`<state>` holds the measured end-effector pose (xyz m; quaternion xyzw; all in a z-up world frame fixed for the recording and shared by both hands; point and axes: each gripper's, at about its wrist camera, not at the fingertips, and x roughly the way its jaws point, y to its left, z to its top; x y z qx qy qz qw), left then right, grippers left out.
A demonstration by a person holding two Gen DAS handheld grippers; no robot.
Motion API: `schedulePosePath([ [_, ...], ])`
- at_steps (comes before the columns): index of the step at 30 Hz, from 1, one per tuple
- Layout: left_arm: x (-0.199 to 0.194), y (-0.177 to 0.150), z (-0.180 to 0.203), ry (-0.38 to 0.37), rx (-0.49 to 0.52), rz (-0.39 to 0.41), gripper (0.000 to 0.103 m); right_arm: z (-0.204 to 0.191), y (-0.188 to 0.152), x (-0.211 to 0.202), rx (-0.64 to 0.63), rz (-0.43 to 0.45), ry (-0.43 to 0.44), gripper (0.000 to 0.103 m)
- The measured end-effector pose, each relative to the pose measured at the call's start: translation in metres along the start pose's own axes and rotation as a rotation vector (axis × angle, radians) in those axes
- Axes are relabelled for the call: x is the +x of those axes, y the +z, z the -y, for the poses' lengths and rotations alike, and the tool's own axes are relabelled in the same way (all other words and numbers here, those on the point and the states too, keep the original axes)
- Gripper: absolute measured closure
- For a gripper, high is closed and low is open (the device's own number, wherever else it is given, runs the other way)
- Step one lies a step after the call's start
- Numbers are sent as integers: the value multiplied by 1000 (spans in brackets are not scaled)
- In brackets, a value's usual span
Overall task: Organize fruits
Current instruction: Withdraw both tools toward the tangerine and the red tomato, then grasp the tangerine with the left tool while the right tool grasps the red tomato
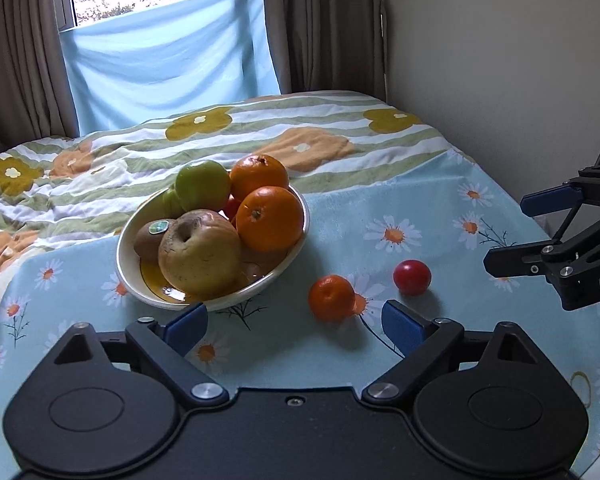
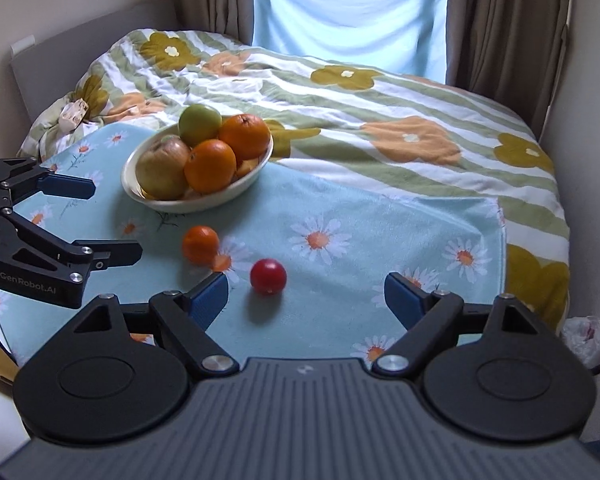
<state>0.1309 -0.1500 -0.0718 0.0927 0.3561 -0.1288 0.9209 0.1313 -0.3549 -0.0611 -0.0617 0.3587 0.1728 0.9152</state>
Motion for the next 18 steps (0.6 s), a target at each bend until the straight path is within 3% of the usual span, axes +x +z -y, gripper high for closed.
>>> schedulePosePath([
  [13,60,3,13,7,-15,-60,25,13,-11,54,-7,-59,72,22],
  [18,70,3,11,-23,-27,-77,43,13,-10,63,-24,-73,89,26],
])
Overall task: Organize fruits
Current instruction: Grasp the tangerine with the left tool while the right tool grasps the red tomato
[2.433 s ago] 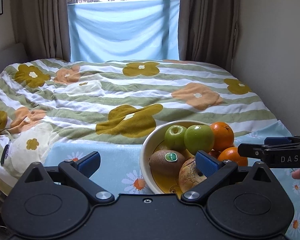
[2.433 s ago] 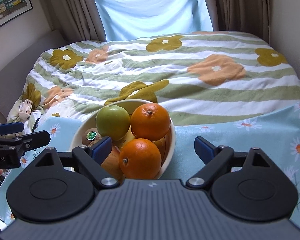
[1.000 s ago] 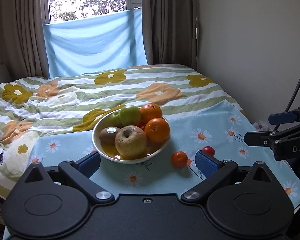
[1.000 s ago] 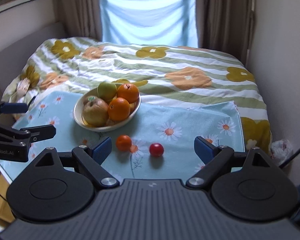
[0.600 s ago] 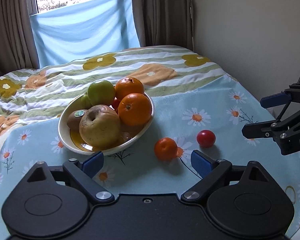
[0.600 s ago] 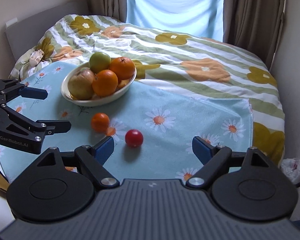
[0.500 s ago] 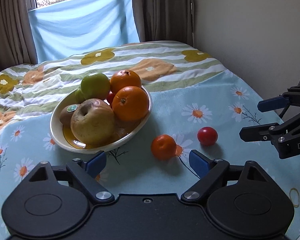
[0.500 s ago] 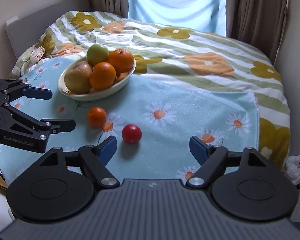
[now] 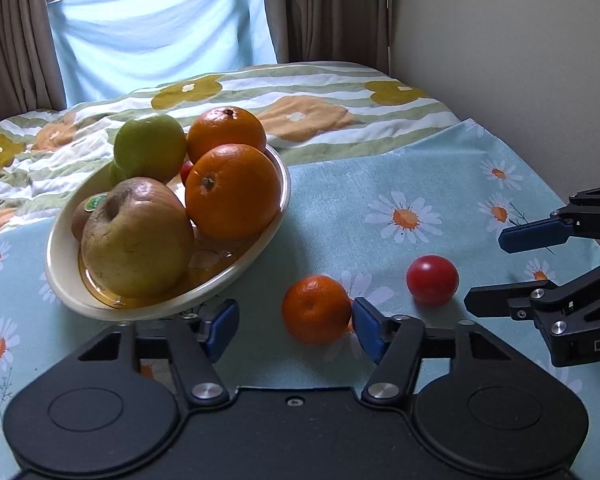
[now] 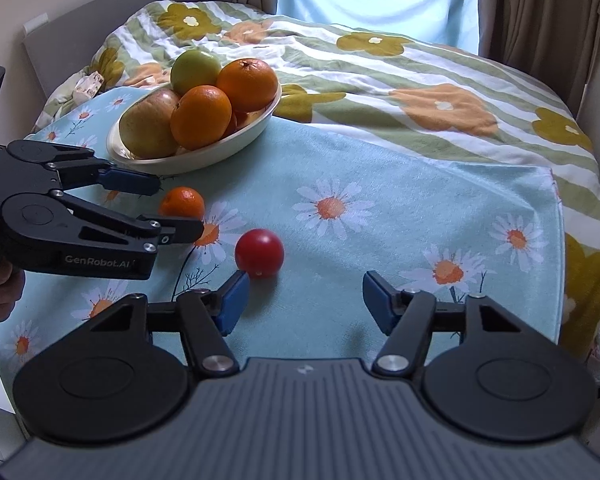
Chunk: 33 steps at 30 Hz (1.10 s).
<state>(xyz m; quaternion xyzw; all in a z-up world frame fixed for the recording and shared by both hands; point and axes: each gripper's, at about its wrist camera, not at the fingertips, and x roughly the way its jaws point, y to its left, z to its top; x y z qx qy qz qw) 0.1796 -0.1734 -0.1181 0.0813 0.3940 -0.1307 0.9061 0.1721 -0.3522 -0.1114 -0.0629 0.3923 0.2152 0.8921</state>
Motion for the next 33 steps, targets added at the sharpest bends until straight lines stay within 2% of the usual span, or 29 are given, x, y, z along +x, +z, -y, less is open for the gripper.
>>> schedulePosePath([
  [1,1,0,-1,-12,-4,-5,46,0,0,1,0,-1,2,26],
  [3,2,0,0,-43,-5,-6,62,0,0,2,-2,-2,5,27],
  [9,-1,-1,5,-20,14,-14,63,-6,1,9,-23,0,29,30],
  [20,-7,-6,-3,-2,-21,-21,63,-14,5,20,-50,-1,60,40],
  [23,-7,-6,-4,6,-26,-25,63,-17,7,24,-56,0,68,50],
  [27,-9,-7,-7,21,-54,-34,63,-21,9,27,-69,9,61,51],
  [28,-11,-7,-8,24,-60,-32,63,-21,9,27,-70,9,63,57],
  [33,-23,-9,-12,43,-84,-23,63,-24,12,21,-79,21,70,59],
])
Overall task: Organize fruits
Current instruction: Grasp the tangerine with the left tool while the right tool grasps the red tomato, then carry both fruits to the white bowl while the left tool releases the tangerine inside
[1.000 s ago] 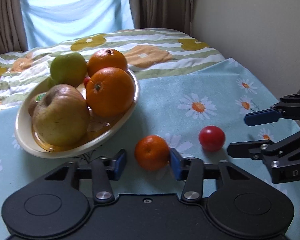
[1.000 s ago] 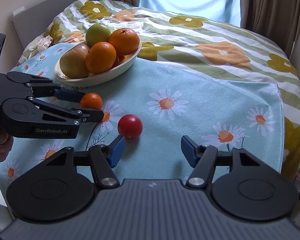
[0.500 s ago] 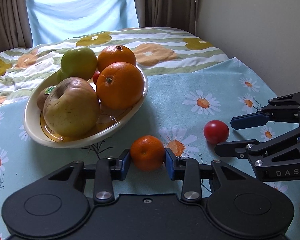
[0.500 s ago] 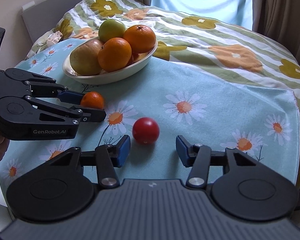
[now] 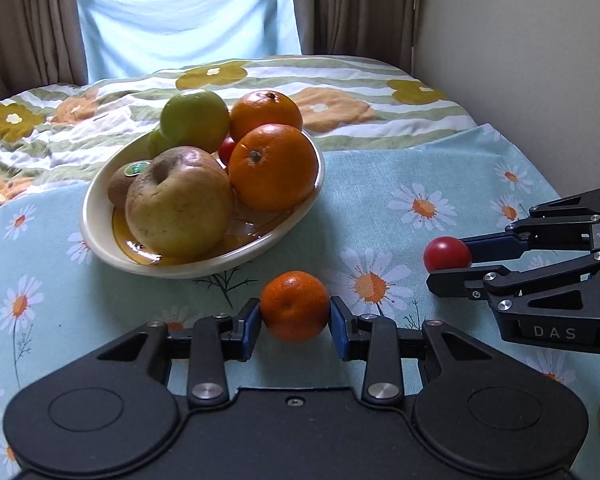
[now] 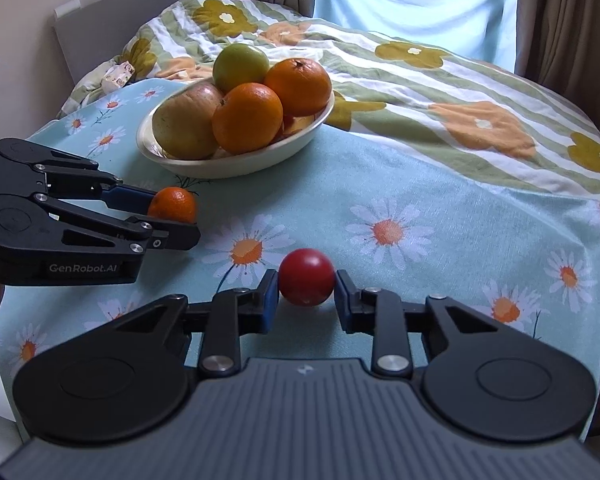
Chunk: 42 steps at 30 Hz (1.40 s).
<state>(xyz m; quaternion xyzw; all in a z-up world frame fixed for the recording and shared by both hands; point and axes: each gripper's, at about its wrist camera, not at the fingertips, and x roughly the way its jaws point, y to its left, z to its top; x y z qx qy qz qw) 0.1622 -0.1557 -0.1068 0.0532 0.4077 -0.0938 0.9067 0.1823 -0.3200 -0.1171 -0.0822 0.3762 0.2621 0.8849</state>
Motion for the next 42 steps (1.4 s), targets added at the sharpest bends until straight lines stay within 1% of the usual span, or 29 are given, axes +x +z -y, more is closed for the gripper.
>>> schedulePosePath([
  [6,-27,2,-4,29,-32,22,63,-7,12,-16,11,15,10,59],
  [12,-62,8,-10,59,-61,59,63,-23,32,-42,0,44,7,59],
  [17,-92,16,-21,88,-99,94,63,-41,52,-63,-25,61,-19,59],
  [19,-105,21,-29,92,-126,109,63,-48,60,-72,-30,71,-36,59],
  [24,-127,30,-53,93,-156,144,63,-64,79,-86,-17,89,-59,59],
  [27,-136,39,-70,101,-151,167,63,-76,92,-89,-6,89,-82,59],
  [31,-138,49,-96,88,-148,180,63,-91,108,-85,29,95,-108,59],
  [36,-132,61,-128,84,-136,180,63,-109,128,-70,78,95,-130,59],
  [39,-121,70,-143,84,-103,175,63,-116,142,-57,105,99,-142,59],
  [42,-106,79,-159,62,-84,163,63,-120,156,-40,127,100,-159,59],
])
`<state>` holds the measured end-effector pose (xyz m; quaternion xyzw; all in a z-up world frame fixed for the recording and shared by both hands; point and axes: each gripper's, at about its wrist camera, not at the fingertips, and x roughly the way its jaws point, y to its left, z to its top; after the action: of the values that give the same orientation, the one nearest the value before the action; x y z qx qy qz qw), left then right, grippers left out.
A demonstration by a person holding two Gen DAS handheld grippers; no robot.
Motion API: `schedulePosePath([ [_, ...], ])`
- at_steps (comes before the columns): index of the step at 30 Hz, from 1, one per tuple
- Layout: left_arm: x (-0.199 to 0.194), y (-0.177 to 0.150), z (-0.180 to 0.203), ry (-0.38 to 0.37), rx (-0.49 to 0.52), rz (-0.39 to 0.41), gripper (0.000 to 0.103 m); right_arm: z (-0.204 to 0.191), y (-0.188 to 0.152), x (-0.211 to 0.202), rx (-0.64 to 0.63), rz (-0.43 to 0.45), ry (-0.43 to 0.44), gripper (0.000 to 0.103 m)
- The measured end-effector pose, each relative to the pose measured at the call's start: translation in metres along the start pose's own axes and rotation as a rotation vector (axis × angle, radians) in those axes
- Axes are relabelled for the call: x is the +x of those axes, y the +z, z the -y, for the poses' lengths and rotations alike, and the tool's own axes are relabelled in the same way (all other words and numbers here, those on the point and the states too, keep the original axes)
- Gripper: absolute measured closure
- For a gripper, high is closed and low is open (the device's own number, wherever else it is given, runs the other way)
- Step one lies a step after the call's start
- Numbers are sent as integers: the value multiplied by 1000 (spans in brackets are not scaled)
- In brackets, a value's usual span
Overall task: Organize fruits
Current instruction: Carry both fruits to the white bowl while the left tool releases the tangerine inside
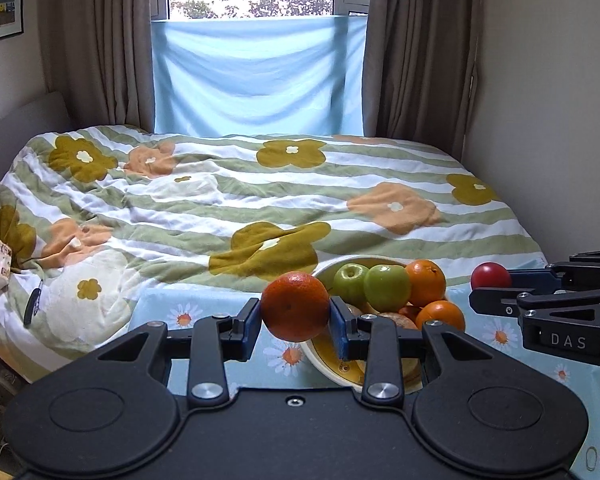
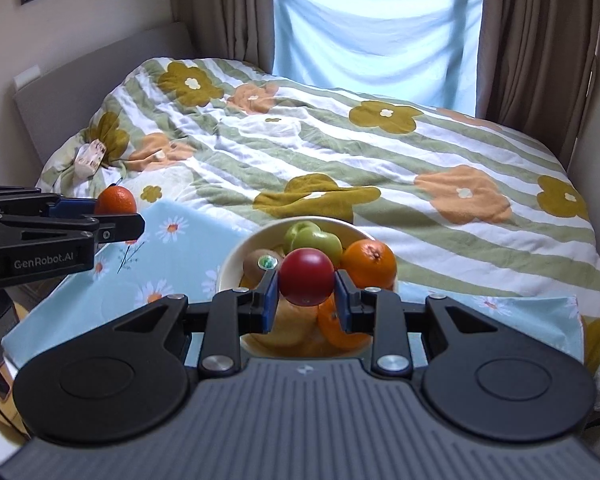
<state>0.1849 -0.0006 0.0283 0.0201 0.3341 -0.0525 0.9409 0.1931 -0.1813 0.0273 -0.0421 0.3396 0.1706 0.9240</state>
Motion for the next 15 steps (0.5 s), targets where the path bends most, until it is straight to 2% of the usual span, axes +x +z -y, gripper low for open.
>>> schedulePosePath([
  [7,56,15,-12,-70,65,-50,63,-4,20,43,50,-14,-51,59],
  [15,123,25,-9,-145,122,-119,63,3,30,80,95,-37,-99,59],
])
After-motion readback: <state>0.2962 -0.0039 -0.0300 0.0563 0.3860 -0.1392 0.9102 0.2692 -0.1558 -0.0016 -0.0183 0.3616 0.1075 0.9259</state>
